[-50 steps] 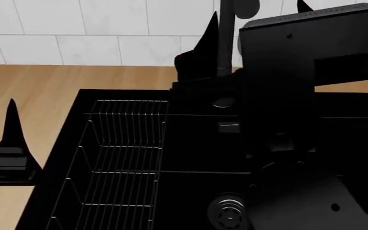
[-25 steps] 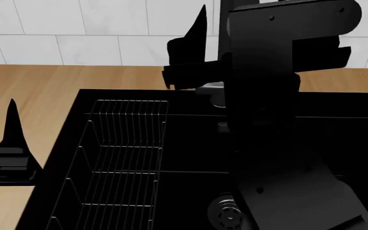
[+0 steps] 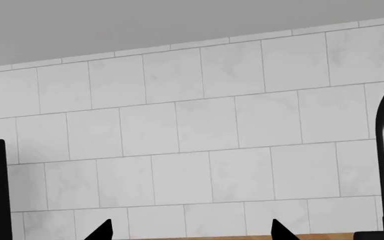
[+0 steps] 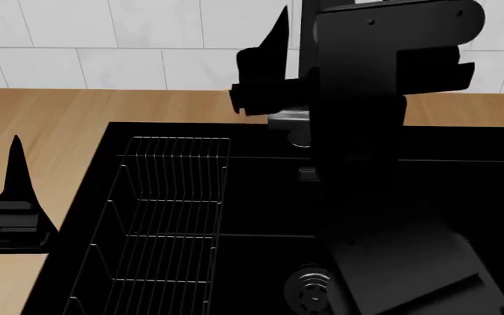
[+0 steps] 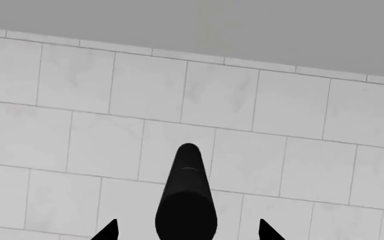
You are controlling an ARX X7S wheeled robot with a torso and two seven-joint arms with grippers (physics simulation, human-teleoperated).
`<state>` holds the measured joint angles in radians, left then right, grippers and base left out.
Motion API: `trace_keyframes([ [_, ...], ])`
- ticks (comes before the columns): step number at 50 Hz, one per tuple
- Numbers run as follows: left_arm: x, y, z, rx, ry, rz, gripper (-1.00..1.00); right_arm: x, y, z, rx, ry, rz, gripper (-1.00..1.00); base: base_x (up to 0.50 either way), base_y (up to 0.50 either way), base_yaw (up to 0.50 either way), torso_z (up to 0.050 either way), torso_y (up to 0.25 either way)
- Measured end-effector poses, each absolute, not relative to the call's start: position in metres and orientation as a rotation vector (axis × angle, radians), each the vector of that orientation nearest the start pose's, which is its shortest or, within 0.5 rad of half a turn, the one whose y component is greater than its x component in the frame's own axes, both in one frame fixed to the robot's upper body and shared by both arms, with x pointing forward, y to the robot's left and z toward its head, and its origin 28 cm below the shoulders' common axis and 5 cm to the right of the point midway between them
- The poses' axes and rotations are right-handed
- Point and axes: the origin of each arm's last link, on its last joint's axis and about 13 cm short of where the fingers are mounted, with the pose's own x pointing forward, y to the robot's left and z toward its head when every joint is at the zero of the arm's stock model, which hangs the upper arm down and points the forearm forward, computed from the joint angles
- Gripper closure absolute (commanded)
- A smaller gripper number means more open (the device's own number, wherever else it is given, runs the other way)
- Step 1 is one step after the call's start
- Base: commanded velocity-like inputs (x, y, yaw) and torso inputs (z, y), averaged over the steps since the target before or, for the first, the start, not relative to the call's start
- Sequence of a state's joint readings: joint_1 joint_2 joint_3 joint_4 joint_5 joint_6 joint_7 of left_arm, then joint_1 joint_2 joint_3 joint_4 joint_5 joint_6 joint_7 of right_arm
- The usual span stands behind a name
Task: Turn the sink spout to the right.
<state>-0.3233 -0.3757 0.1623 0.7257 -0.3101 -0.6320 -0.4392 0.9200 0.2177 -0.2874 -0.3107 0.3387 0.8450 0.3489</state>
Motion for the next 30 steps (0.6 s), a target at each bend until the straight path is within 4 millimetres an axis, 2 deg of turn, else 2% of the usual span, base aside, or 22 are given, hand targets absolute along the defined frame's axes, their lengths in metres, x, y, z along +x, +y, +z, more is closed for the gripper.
trace_keyframes([
  [30, 0.2215, 0.2202, 0.1804, 0.108, -0.359, 0.103, -1.00, 0.3147, -0.0859, 0.2681, -0.126, -0.340, -0.028, -1.00, 0.00, 0.00, 0.00, 0.000, 0.000],
])
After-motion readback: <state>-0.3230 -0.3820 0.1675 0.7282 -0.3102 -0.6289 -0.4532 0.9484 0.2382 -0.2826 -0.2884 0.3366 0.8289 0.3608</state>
